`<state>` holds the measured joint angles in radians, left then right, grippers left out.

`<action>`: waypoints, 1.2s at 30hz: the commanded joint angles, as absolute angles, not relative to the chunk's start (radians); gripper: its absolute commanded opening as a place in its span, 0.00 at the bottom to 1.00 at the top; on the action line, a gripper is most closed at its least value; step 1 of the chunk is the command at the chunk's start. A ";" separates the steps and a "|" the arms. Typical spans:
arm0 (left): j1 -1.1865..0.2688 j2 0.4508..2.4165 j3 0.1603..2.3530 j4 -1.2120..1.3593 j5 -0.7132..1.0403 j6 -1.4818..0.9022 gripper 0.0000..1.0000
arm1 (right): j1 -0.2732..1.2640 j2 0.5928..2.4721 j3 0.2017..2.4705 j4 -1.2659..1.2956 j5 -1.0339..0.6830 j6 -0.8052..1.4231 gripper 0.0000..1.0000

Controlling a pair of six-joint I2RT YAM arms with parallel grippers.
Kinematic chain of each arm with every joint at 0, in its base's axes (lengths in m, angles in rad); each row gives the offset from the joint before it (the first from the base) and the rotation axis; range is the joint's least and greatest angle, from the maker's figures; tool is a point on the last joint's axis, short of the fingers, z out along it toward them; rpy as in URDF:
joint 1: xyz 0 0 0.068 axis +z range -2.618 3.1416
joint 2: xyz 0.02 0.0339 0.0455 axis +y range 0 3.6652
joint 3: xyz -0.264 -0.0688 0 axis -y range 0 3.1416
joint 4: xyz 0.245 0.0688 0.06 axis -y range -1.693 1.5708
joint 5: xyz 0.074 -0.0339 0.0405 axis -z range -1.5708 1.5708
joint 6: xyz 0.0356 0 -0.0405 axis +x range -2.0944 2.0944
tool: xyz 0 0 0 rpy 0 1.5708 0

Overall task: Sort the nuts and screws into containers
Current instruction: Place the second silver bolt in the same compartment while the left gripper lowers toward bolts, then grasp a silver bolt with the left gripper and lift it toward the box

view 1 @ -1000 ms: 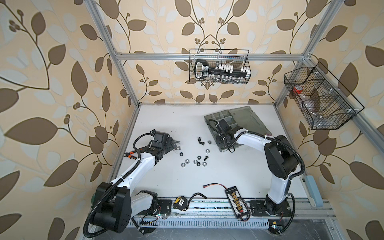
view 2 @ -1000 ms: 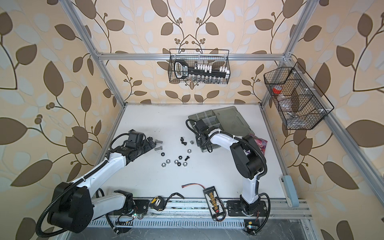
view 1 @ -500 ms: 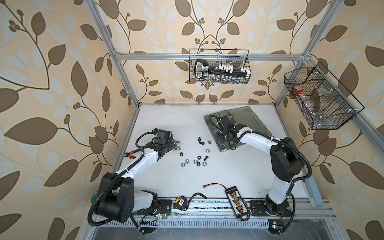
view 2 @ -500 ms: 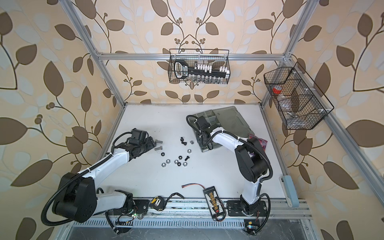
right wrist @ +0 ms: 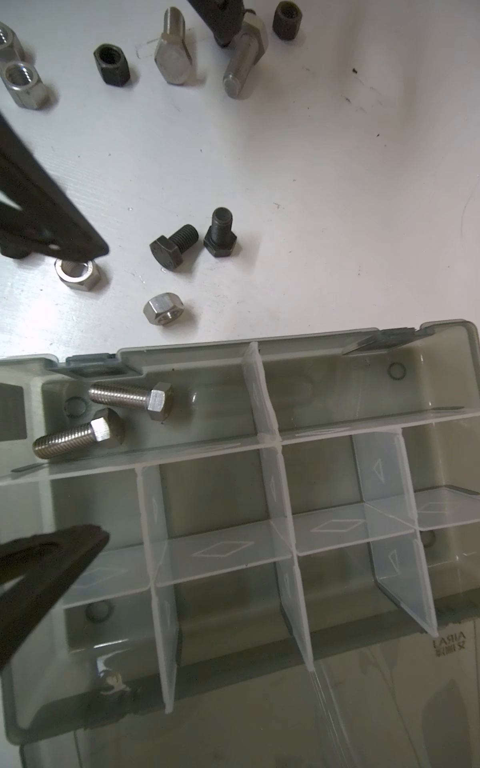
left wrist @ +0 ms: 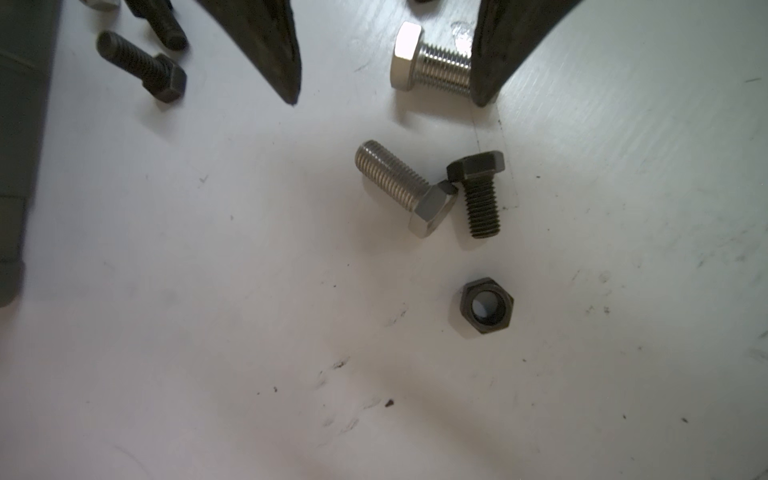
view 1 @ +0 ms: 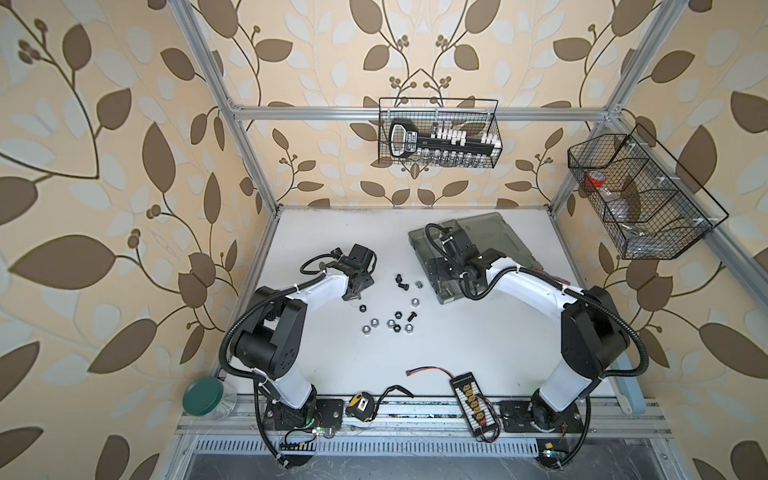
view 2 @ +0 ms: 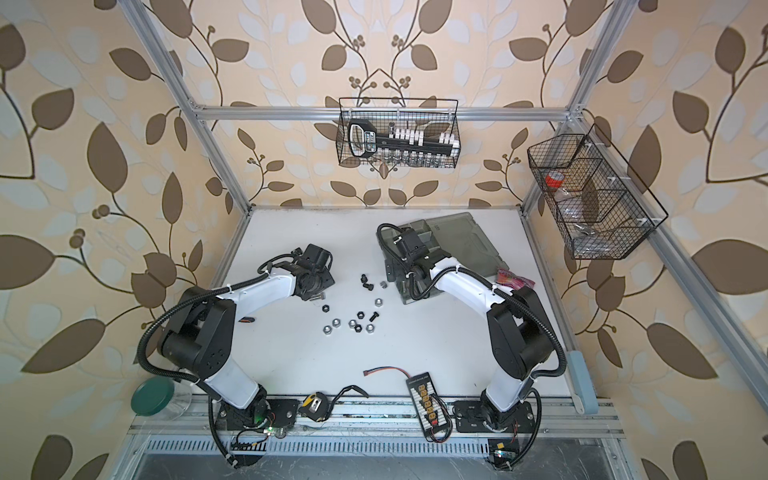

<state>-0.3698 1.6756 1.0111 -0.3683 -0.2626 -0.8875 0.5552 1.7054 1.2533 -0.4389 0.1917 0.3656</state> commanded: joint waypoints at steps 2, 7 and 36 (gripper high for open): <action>-0.370 1.730 1.075 -0.420 -0.366 -1.000 0.60 | 0.555 1.651 1.224 -0.435 0.215 0.371 1.00; -0.370 1.785 1.125 -0.426 -0.373 -0.992 0.57 | 0.546 1.626 1.206 -0.430 0.214 0.374 1.00; -0.360 1.900 1.188 -0.444 -0.384 -1.019 0.43 | 0.543 1.615 1.180 -0.425 0.205 0.402 1.00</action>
